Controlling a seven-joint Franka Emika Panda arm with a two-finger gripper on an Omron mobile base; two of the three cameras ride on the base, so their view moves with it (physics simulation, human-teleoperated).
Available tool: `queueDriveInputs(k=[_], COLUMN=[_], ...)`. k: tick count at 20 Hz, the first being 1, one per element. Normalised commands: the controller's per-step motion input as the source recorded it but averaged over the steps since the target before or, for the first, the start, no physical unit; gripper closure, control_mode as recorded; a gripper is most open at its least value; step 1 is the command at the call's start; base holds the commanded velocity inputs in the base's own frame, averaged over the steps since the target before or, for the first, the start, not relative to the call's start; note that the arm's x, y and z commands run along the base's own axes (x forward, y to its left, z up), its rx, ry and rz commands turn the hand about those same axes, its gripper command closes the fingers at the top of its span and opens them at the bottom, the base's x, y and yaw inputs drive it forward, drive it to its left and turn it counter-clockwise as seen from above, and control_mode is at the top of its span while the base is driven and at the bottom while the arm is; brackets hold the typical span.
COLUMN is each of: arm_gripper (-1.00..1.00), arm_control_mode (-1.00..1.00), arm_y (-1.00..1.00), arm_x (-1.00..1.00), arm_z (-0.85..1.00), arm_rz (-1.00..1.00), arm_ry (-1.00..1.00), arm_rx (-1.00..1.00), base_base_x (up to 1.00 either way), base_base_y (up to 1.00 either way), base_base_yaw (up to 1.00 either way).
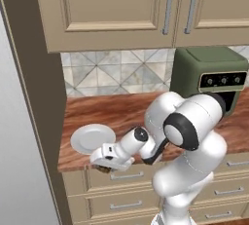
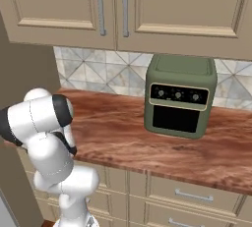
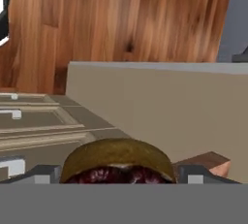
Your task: Take the baked cake out of the oven and place it on the plate for cooling. Then close the oven door.
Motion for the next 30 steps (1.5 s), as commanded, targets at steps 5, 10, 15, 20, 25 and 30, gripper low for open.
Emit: queueDriveInputs(k=[5,10,15,20,25,30], arm_gripper=[1.00,1.00,1.00,1.00,1.00,1.00], arm_control_mode=[1.00,1.00,1.00,1.00,1.00,1.00], arm_y=[0.00,0.00,0.00,0.00,0.00,0.00], arm_x=[0.00,0.00,0.00,0.00,0.00,0.00], arm_z=[0.00,0.00,0.00,0.00,0.00,0.00], arm_rz=[0.00,0.00,0.00,0.00,0.00,0.00], arm_ry=[0.00,0.00,0.00,0.00,0.00,0.00], arm_rx=[0.00,0.00,0.00,0.00,0.00,0.00], base_base_x=[-0.22,-0.29,-0.18,-0.45,-0.11,0.00], base_base_y=[0.01,0.03,0.00,0.00,0.00,0.00], base_base_yaw=[0.01,0.00,0.00,0.00,0.00,0.00])
